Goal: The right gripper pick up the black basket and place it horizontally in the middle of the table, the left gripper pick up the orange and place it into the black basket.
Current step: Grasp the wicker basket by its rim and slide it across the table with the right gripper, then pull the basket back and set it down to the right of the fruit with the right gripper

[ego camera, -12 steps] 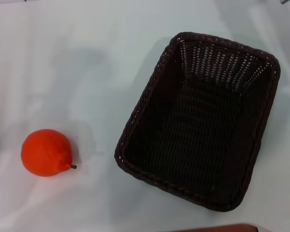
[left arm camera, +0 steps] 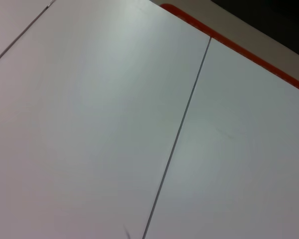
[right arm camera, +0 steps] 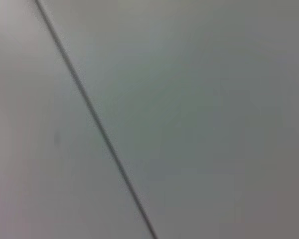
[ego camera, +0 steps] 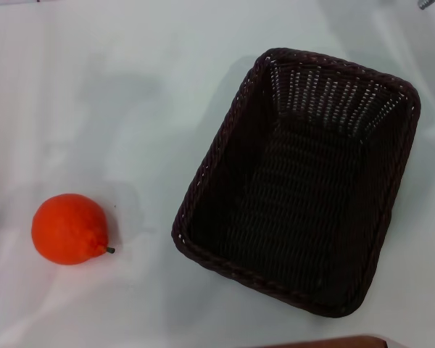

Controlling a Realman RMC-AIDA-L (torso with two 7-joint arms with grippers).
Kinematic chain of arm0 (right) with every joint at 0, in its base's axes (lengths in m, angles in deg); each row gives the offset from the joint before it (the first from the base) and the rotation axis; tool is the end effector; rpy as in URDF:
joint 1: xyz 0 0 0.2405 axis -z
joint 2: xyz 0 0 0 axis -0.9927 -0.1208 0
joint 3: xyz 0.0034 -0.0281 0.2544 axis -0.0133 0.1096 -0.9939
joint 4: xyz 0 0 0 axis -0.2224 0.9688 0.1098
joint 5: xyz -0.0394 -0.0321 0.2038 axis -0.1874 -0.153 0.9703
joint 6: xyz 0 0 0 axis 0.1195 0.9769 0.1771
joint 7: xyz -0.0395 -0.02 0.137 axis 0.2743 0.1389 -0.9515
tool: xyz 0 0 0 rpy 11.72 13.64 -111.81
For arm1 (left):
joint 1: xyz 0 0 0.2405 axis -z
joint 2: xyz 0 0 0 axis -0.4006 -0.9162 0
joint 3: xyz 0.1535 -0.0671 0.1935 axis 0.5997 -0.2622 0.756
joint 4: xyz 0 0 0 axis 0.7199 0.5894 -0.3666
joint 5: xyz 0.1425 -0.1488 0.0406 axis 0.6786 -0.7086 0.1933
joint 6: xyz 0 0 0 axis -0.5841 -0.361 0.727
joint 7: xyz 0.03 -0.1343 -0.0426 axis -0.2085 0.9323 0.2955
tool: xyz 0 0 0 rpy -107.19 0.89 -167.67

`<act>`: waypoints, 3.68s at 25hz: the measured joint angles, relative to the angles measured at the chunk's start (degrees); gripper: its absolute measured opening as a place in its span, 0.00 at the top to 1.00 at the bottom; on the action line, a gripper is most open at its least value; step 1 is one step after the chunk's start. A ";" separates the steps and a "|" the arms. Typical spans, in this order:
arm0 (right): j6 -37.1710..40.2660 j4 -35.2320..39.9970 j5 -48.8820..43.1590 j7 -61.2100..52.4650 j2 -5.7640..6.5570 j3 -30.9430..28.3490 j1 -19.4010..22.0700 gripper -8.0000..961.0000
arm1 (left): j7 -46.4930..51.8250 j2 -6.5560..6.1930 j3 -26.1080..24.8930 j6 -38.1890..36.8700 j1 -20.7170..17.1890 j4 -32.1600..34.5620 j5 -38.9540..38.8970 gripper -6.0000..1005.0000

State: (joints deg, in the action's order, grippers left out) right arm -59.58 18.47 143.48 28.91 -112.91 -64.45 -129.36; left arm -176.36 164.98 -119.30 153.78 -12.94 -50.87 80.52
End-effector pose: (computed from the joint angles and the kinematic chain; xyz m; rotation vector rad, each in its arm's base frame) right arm 0.2333 0.4420 0.0400 -0.7431 -1.4752 -1.1918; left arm -0.3205 0.2050 0.0501 -1.3183 -0.4051 -1.4270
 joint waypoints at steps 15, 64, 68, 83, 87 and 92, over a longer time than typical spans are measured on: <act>-5.13 33.29 -46.13 -54.01 9.05 28.86 2.24 0.07 | 0.00 -0.15 -0.11 -0.35 0.14 -0.17 -0.41 0.12; -24.94 38.30 -96.77 -68.43 7.04 32.43 -5.47 0.60 | 0.00 -0.25 0.00 -3.27 1.14 -0.30 -0.03 0.13; -27.52 38.46 -96.67 -69.30 8.12 28.12 -5.08 0.72 | 0.00 -0.35 -0.19 -3.81 1.58 -0.37 -0.23 0.13; -29.93 32.13 -88.03 -83.34 11.48 7.19 0.49 0.83 | -0.01 -0.44 0.00 -6.47 3.37 -1.25 0.00 0.13; -26.80 27.51 -83.30 -85.05 11.23 7.09 2.04 0.83 | 0.00 -0.44 0.00 -6.78 3.84 -1.25 0.02 0.13; -22.66 26.34 -79.93 -85.50 9.99 7.03 3.73 0.83 | 0.00 -0.44 0.08 -6.98 4.00 -1.25 0.02 0.13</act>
State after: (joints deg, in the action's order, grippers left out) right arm -82.24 44.80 63.55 -56.59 -102.92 -57.42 -125.63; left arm -176.36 164.54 -119.22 146.80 -8.94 -52.12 80.54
